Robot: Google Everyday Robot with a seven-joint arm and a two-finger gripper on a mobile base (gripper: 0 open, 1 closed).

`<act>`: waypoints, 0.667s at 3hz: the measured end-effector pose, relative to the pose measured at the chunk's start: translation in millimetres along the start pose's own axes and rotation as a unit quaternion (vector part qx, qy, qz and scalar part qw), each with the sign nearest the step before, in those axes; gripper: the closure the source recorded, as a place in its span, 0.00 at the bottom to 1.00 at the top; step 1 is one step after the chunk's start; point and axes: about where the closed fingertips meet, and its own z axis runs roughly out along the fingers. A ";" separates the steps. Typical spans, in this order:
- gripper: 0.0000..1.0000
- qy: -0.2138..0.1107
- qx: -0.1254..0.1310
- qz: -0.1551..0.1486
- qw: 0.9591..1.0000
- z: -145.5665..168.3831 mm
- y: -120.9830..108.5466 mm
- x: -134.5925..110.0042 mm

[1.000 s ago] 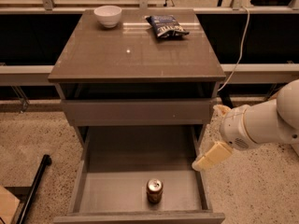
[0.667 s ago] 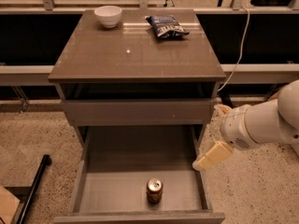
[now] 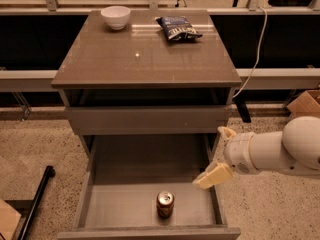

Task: Pick orange can from middle drawer and place on counter

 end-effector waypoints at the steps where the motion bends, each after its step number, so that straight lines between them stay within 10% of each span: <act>1: 0.00 -0.053 -0.033 0.001 0.998 45.1 6.6 22.4; 2: 0.00 -0.056 -0.044 0.003 0.997 56.0 10.6 31.2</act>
Offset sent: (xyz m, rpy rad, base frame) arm 0.0060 0.0141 -0.0433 0.1018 -0.0111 0.0480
